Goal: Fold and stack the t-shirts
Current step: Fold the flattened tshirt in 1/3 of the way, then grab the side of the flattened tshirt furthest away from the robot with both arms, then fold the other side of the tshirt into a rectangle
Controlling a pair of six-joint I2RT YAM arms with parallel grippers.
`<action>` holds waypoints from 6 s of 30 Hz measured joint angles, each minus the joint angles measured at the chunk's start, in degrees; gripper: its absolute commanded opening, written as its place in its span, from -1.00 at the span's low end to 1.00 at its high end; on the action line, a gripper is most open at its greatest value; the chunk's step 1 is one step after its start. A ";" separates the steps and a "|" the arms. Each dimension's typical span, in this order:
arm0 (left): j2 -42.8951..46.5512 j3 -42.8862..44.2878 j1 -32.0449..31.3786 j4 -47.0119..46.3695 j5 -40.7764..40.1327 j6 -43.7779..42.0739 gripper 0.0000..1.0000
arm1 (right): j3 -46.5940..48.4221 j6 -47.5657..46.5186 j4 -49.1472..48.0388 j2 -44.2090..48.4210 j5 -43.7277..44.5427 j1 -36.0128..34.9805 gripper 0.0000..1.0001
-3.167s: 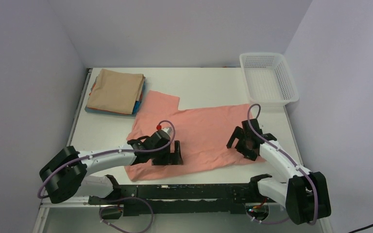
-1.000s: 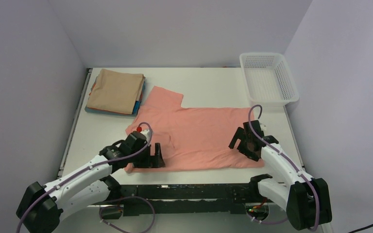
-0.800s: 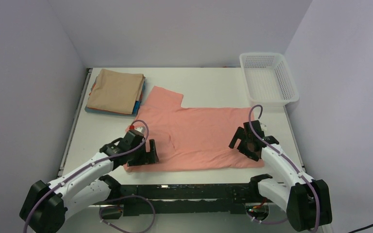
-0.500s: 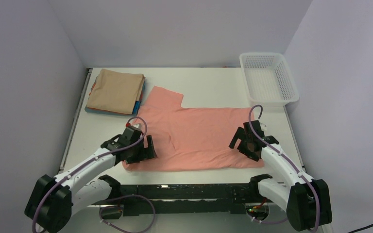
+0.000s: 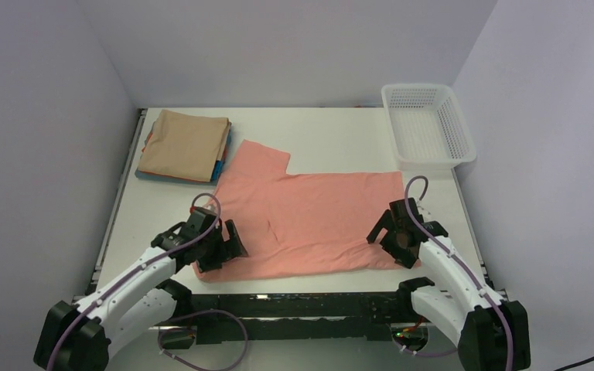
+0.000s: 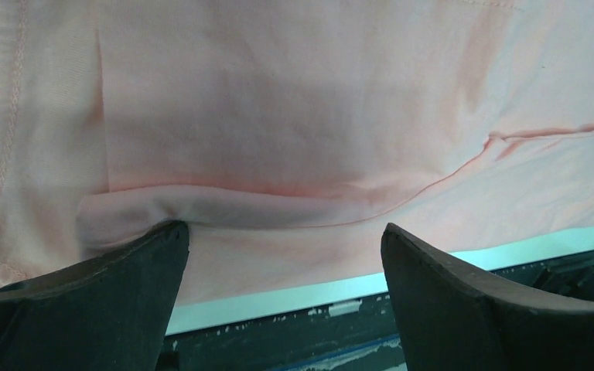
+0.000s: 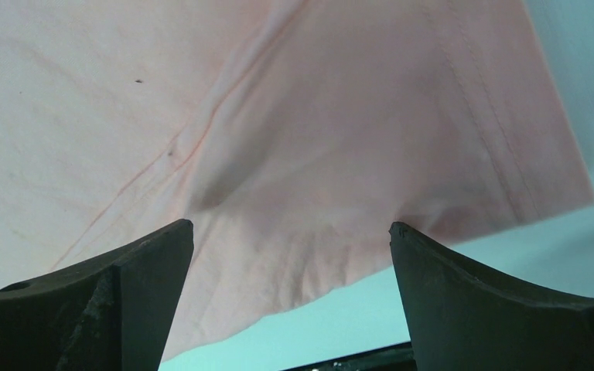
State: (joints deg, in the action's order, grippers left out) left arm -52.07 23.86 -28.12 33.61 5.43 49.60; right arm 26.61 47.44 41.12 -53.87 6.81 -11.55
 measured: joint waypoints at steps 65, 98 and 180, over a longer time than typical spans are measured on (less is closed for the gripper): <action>-86.47 96.61 12.24 -2.91 -12.22 -39.36 0.99 | 10.14 -10.60 -4.02 9.92 0.50 0.00 1.00; -79.87 82.16 12.83 -4.74 -7.17 -29.57 0.03 | 8.22 -11.30 -4.61 10.32 1.88 0.00 1.00; -66.95 69.37 9.05 -7.39 -2.25 -33.86 -1.00 | 59.98 -6.14 -0.52 -66.86 26.91 -0.66 -1.00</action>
State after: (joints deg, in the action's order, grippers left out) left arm -119.02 93.23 -19.07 26.22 3.18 15.75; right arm 86.59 41.30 40.60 -120.73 33.71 -12.21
